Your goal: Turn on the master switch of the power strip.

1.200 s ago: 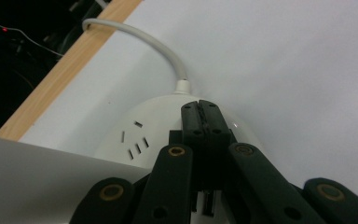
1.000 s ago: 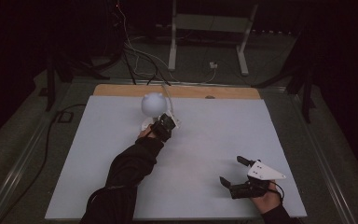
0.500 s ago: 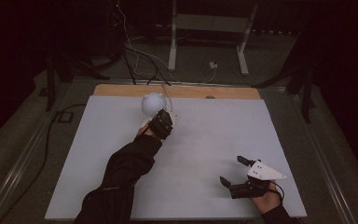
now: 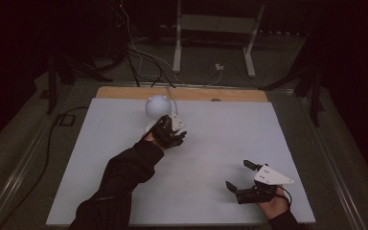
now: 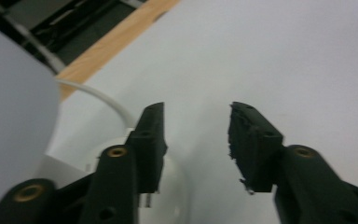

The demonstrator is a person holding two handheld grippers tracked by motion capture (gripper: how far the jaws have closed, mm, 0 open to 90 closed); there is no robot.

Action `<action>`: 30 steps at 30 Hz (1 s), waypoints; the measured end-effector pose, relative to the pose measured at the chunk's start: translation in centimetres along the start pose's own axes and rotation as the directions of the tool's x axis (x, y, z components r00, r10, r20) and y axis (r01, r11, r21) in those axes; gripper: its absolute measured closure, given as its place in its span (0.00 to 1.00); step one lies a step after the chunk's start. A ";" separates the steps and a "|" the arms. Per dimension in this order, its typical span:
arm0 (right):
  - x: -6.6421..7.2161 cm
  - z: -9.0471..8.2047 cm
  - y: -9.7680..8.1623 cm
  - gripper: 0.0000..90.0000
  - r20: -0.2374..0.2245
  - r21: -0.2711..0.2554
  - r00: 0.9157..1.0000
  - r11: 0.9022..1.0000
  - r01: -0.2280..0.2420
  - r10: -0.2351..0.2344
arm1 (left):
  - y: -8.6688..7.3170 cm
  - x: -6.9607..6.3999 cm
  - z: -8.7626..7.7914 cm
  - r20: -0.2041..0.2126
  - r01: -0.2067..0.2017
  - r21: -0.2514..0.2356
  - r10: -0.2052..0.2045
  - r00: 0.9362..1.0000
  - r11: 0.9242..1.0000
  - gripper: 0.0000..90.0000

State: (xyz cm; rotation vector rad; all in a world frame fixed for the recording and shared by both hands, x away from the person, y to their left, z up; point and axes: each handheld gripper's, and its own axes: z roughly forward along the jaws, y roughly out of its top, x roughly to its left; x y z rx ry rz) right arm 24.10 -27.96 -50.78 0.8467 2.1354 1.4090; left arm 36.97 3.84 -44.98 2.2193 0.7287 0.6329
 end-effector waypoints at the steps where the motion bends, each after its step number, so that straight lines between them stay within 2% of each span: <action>1: 0.0 0.0 0.0 0.00 0.000 0.000 1.000 1.000 0.000 0.000 | 0.0 0.0 -0.1 0.012 -0.002 0.000 0.002 1.000 1.000 0.55; 3: 0.0 0.0 0.0 0.00 0.000 -0.002 1.000 1.000 0.002 -0.002 | -0.1 -0.2 -0.3 0.030 0.006 0.001 -0.006 1.000 1.000 0.47; 5: 0.0 0.0 0.0 0.00 0.000 -0.003 1.000 1.000 0.001 -0.001 | -0.2 -0.2 -0.5 0.058 0.013 0.001 -0.013 0.998 1.000 0.33; 6: 0.0 0.0 0.0 0.00 0.000 -0.003 1.000 1.000 0.000 0.000 | -0.2 -0.2 -0.6 0.085 0.022 0.008 -0.022 0.996 1.000 0.24; 8: 0.0 -0.1 0.0 0.00 0.001 -0.005 1.000 1.000 0.000 0.000 | -0.2 -0.1 -0.9 0.127 0.036 0.009 -0.037 0.991 0.999 0.15; 11: 0.0 -0.1 0.0 0.00 0.001 -0.005 1.000 1.000 0.000 0.000 | -0.2 0.1 -1.3 0.185 0.069 0.009 -0.069 0.980 0.998 0.03; 14: 0.0 -0.1 0.1 0.00 0.000 -0.006 1.000 1.000 0.000 0.000 | -0.5 0.3 -1.6 0.211 0.061 0.021 -0.064 0.975 0.998 0.00; 16: 0.0 -0.1 0.1 0.00 0.000 -0.007 1.000 1.000 0.000 0.000 | -0.8 0.5 -1.9 0.236 0.070 0.019 -0.072 0.969 0.997 0.00; 19: 0.0 -0.1 0.1 0.00 -0.001 -0.008 1.000 1.000 -0.003 0.003 | -1.2 0.7 -2.5 0.249 0.070 0.013 -0.071 0.966 0.997 0.00; 27: 0.0 -0.1 0.1 0.00 0.000 -0.008 1.000 1.000 -0.003 0.003 | -2.4 1.1 -4.2 0.260 0.054 0.008 -0.054 0.964 0.999 0.00; 28: 0.0 -0.1 0.1 0.00 0.000 -0.008 1.000 1.000 -0.003 0.003 | -2.7 1.2 -4.5 0.250 0.049 0.012 -0.051 0.967 0.999 0.00; 30: 0.0 -0.1 0.1 0.00 0.000 -0.006 1.000 1.000 -0.002 0.002 | -3.1 1.4 -4.8 0.250 0.050 0.018 -0.053 0.967 0.999 0.00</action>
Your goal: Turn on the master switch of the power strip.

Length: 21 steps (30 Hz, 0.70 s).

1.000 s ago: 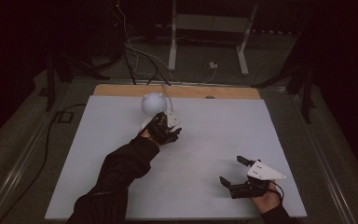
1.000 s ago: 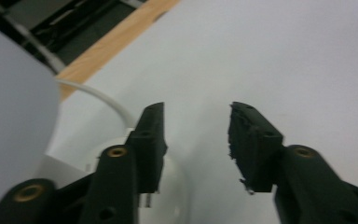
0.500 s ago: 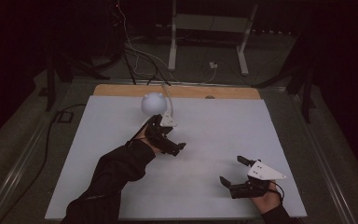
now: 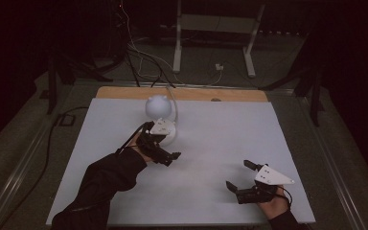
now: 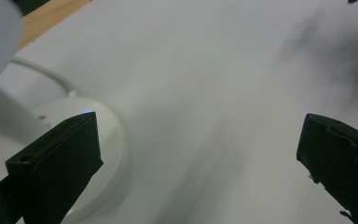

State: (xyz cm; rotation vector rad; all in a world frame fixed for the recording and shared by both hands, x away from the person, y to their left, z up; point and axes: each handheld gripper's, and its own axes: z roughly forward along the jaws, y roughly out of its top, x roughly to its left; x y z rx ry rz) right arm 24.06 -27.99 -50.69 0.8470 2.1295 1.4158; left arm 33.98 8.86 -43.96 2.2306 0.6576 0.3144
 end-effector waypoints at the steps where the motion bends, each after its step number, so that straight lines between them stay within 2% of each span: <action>1: 0.0 0.0 0.0 0.00 0.001 0.002 1.000 1.000 0.002 -0.002 | -0.3 0.1 -0.3 0.006 0.006 -0.004 -0.006 1.000 1.000 0.00; 12: 0.0 0.0 0.0 0.00 0.007 0.003 1.000 1.000 0.006 -0.006 | -3.6 0.8 -3.4 0.005 0.038 -0.018 -0.038 0.999 0.999 0.00; 13: 0.0 0.0 0.0 0.00 0.006 0.004 1.000 1.000 0.004 -0.004 | -3.9 0.8 -3.6 -0.006 0.038 -0.015 -0.038 0.999 0.999 0.00; 15: 0.1 0.0 0.0 0.00 0.007 0.004 1.000 1.000 0.007 -0.007 | -4.6 0.9 -4.0 0.004 0.041 -0.017 -0.041 0.999 0.999 0.00; 17: 0.1 0.0 0.0 0.00 0.008 0.004 1.000 1.000 0.008 -0.008 | -5.3 0.9 -4.4 -0.006 0.040 -0.012 -0.040 0.999 0.999 0.00; 21: 0.1 0.0 0.1 0.00 0.011 0.003 1.000 1.000 0.008 -0.008 | -6.7 1.2 -5.2 -0.009 0.059 -0.021 -0.059 0.998 0.998 0.00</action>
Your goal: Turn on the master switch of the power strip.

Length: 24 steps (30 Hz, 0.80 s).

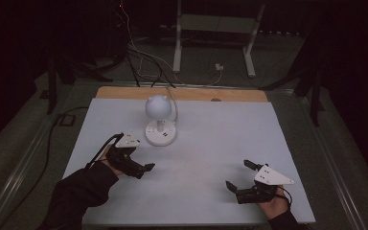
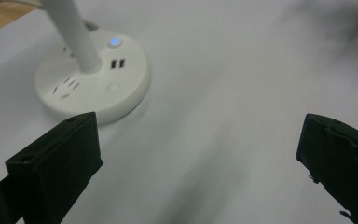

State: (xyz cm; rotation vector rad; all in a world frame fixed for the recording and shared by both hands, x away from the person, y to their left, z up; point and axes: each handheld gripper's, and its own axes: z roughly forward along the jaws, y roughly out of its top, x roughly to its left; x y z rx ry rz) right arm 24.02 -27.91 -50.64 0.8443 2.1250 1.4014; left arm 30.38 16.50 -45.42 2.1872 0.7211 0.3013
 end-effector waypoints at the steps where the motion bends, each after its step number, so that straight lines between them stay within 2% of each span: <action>1: 0.0 0.0 0.0 0.00 -0.001 -0.001 1.000 1.000 0.000 0.000 | -0.4 0.1 -0.3 -0.005 0.008 -0.006 -0.008 1.000 1.000 0.00; 11: 0.0 0.0 0.0 0.00 0.000 0.001 1.000 1.000 0.000 0.000 | -3.8 0.7 -1.9 -0.018 0.056 -0.023 -0.056 0.998 0.998 0.00; 19: 0.0 0.1 0.0 0.00 0.000 0.007 1.000 1.000 -0.001 0.001 | -6.4 0.8 -2.3 -0.020 0.092 -0.021 -0.092 0.996 0.996 0.00; 24: 0.0 0.1 -0.1 0.00 0.000 0.007 1.000 1.000 0.000 0.000 | -7.7 0.8 -2.4 -0.026 0.103 0.000 -0.103 0.994 0.995 0.00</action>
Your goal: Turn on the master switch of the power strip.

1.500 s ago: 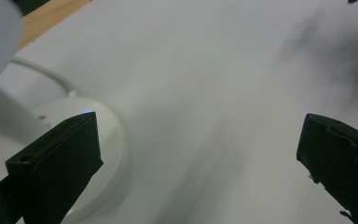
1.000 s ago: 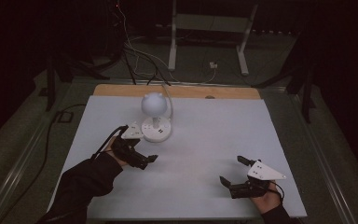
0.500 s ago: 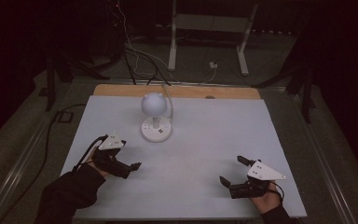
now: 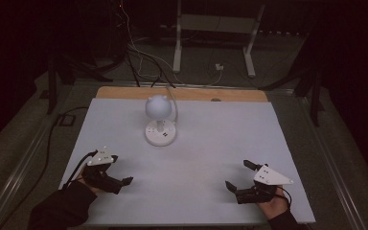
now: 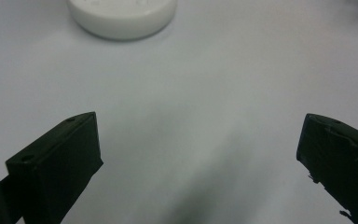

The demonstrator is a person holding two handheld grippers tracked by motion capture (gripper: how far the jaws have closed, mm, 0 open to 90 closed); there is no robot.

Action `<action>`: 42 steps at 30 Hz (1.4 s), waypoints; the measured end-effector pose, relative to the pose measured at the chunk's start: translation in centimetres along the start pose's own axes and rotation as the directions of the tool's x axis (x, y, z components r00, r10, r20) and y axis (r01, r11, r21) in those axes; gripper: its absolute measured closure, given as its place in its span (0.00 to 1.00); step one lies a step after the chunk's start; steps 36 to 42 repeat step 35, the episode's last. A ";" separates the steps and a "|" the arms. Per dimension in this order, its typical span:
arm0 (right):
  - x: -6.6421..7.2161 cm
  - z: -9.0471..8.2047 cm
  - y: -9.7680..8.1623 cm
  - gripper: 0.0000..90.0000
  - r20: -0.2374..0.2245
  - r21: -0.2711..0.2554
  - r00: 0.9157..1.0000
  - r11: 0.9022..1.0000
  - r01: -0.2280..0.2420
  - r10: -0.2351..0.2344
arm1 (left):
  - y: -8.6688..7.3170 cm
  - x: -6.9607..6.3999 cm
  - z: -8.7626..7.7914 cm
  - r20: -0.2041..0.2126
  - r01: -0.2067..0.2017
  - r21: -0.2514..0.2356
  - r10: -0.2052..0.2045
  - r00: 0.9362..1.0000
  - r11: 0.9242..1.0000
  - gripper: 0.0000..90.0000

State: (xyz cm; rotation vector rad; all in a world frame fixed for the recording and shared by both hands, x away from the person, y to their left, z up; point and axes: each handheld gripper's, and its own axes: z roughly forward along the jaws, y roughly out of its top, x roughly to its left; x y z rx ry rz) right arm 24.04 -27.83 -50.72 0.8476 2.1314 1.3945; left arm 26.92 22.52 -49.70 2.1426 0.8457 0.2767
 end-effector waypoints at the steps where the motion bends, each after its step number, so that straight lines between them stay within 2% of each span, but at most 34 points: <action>1: 0.0 0.0 0.0 0.00 0.000 0.001 1.000 1.000 -0.002 0.002 | -0.3 0.0 0.0 0.000 0.008 -0.001 -0.008 1.000 1.000 0.00; 8: 0.0 0.0 0.0 0.00 0.000 0.001 1.000 1.000 -0.001 0.001 | -1.8 0.2 -0.5 -0.022 0.023 0.006 -0.022 1.000 1.000 0.00; 11: 0.0 0.0 0.0 0.00 -0.001 -0.001 1.000 1.000 -0.001 0.001 | -2.4 0.0 -0.5 -0.019 0.024 0.008 -0.024 1.000 1.000 0.00; 15: 0.0 0.0 0.0 0.00 -0.001 0.001 1.000 1.000 -0.002 0.002 | -3.3 0.0 -0.5 -0.011 0.037 -0.015 -0.038 0.999 0.999 0.00; 18: 0.0 0.0 0.0 0.00 -0.002 0.000 1.000 1.000 0.001 -0.001 | -3.7 0.1 -0.2 0.014 0.059 -0.016 -0.059 0.998 0.998 0.00; 22: 0.0 0.0 0.0 0.00 -0.004 -0.001 1.000 1.000 0.001 -0.001 | -3.7 0.0 0.4 0.029 0.050 0.003 -0.050 0.998 0.999 0.00; 42: 0.0 0.0 -0.1 0.00 -0.004 0.000 1.000 1.000 0.004 -0.004 | -3.5 -0.1 0.3 0.028 0.049 -0.003 -0.049 0.998 0.999 0.00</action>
